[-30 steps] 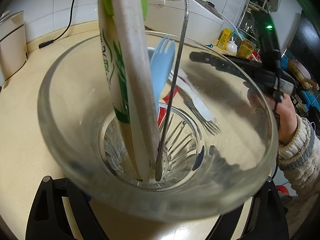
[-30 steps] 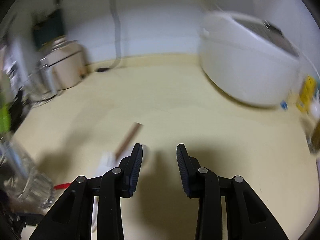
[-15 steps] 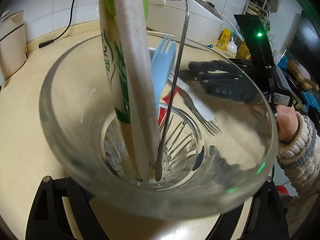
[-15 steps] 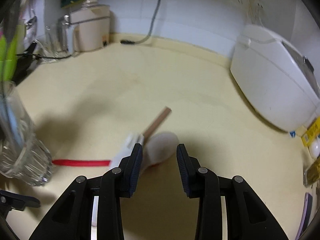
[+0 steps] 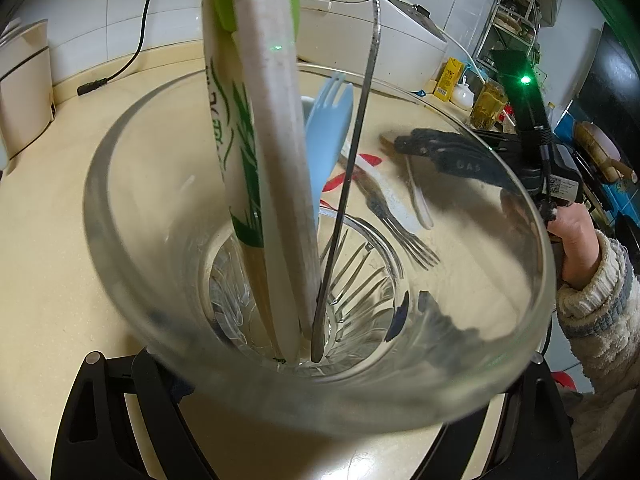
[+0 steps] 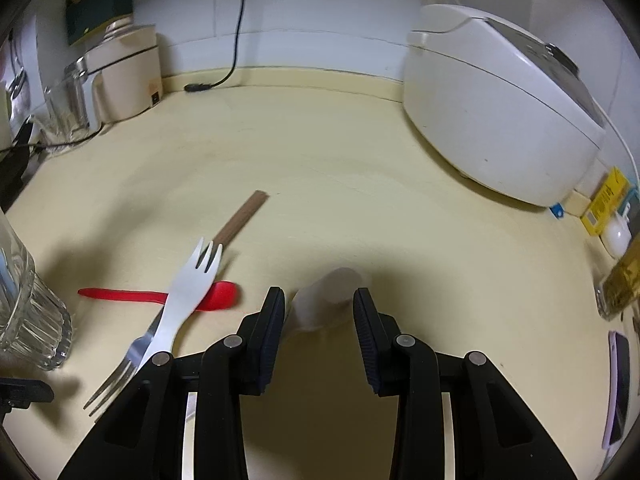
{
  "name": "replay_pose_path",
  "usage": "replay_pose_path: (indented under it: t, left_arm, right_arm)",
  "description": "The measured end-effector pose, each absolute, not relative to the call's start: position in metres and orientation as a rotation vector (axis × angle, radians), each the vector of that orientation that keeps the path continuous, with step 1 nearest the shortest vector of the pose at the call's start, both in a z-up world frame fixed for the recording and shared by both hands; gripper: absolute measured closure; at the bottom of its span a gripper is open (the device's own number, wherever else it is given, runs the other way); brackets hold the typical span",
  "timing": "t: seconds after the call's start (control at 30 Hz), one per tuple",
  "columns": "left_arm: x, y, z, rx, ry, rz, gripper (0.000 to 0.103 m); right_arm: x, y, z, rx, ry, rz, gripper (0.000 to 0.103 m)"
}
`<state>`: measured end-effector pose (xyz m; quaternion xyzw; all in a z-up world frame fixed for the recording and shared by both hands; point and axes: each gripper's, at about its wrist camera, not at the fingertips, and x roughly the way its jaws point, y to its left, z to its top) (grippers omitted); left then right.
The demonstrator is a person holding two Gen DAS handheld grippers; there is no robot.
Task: Organize utensils
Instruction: 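Move the right tool over the beige plastic spoon on the counter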
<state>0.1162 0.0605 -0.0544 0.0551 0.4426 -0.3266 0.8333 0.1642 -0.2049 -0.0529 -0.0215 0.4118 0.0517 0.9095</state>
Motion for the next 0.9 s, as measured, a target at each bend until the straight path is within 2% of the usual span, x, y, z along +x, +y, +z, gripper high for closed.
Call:
replay_pose_path:
  t: [0.3,0.5,0.9]
  left_arm:
    - [0.114,0.056,-0.052,0.132,0.937,-0.685,0.013]
    - [0.114,0.047,-0.052,0.146,0.937,-0.678,0.013]
    - [0.118,0.044,-0.053,0.125,0.939,-0.688,0.013]
  right_arm:
    - [0.161,-0.228,-0.048,0.068,0.824,0.044,0.067]
    - [0.142,-0.192,-0.032,-0.071,0.699,0.168,0.067]
    - [0.138,-0.145,-0.053,-0.303,0.834,0.274,0.067]
